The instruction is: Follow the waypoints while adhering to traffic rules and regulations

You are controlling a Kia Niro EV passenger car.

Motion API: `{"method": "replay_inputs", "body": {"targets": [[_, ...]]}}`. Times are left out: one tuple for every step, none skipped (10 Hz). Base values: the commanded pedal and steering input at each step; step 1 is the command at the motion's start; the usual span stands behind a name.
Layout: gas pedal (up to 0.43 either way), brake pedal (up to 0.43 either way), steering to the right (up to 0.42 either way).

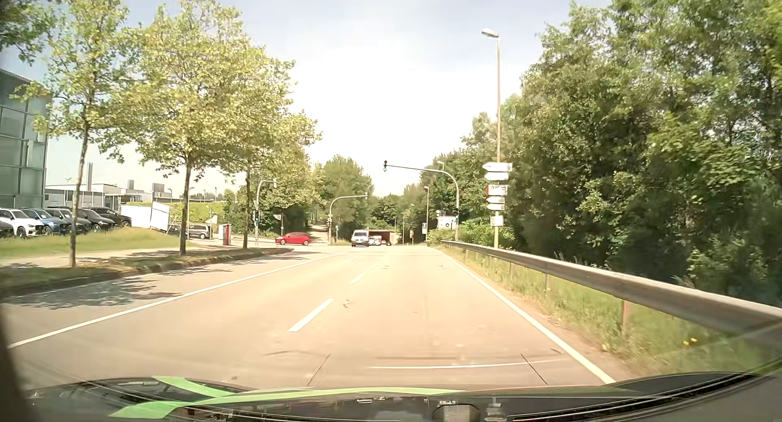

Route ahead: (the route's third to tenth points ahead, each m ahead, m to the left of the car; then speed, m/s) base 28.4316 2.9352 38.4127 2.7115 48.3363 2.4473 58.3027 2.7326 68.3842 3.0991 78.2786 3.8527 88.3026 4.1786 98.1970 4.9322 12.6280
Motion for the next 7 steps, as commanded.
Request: {"method": "replay_inputs", "body": {"targets": [[0.047,0.0,-0.004],[0.047,0.0,-0.004],[0.047,0.0,-0.003],[0.047,0.0,-0.004],[0.047,0.0,-0.004],[0.047,0.0,-0.004],[0.047,0.0,-0.004]]}}
